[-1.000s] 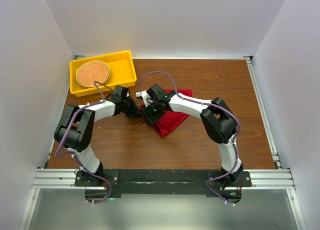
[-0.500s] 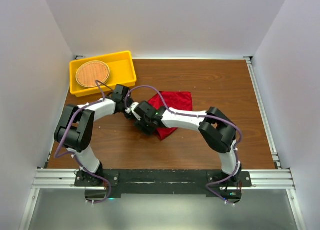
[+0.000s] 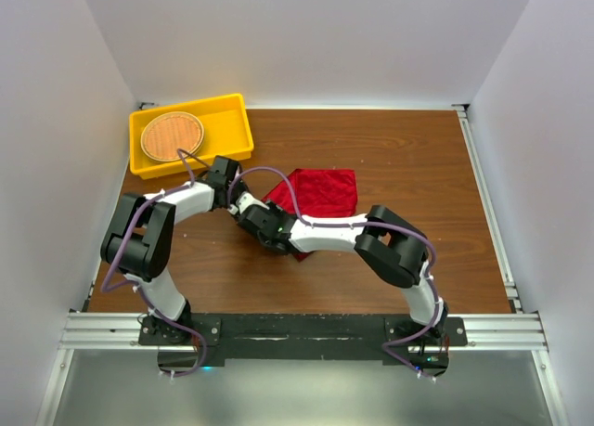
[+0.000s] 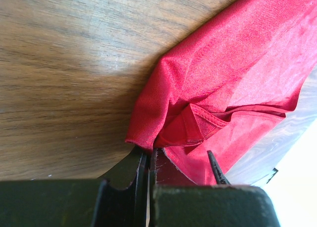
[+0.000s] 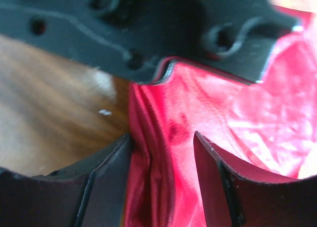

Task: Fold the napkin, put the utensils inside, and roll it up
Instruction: Roll the napkin with the utensil

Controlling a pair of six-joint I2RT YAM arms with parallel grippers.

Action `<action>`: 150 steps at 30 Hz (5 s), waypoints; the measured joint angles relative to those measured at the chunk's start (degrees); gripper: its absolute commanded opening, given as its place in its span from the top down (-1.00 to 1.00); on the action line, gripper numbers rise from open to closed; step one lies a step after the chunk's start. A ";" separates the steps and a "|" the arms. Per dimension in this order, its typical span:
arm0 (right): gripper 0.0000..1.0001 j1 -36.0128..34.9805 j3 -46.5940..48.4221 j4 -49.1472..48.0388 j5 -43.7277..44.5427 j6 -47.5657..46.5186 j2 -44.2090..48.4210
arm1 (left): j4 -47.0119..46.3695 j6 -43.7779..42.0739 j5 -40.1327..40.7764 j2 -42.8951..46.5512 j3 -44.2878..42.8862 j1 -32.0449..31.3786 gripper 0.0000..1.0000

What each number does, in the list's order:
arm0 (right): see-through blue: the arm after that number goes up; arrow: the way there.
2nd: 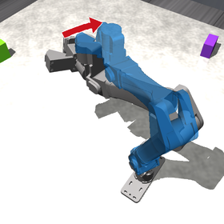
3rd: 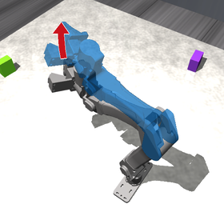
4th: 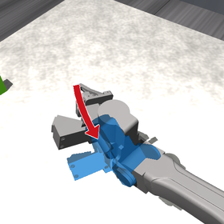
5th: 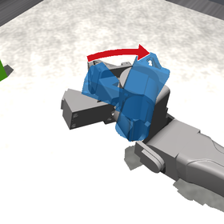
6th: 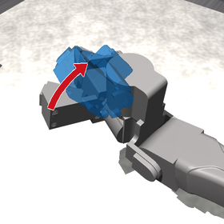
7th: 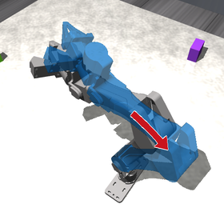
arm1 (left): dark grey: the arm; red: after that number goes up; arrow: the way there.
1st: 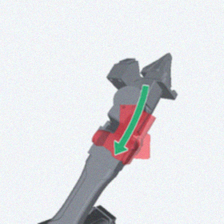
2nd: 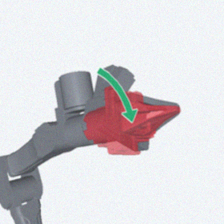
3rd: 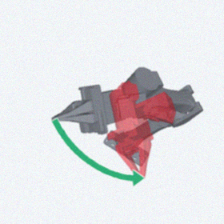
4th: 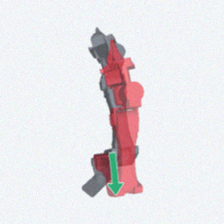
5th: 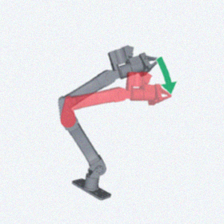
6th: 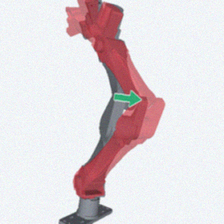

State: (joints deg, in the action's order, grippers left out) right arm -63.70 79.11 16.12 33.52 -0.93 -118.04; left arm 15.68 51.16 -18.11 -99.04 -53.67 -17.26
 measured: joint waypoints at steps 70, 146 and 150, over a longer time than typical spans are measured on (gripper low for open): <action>1.00 38.84 -16.70 -39.87 -92.80 42.58 -7.85 | -49.35 5.51 -16.50 -3.54 12.70 -0.85 1.00; 0.21 25.94 -2.89 20.00 -33.94 3.39 7.89 | -39.10 7.82 -17.03 -23.76 -8.85 -3.74 1.00; 0.35 25.83 -2.12 20.04 -31.19 4.90 6.51 | -37.64 7.02 -17.73 -24.24 -9.94 -3.76 1.00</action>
State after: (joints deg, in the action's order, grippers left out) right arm -37.87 76.99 36.16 2.33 3.97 -111.53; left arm -21.96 58.17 -35.83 -123.28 -63.61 -21.02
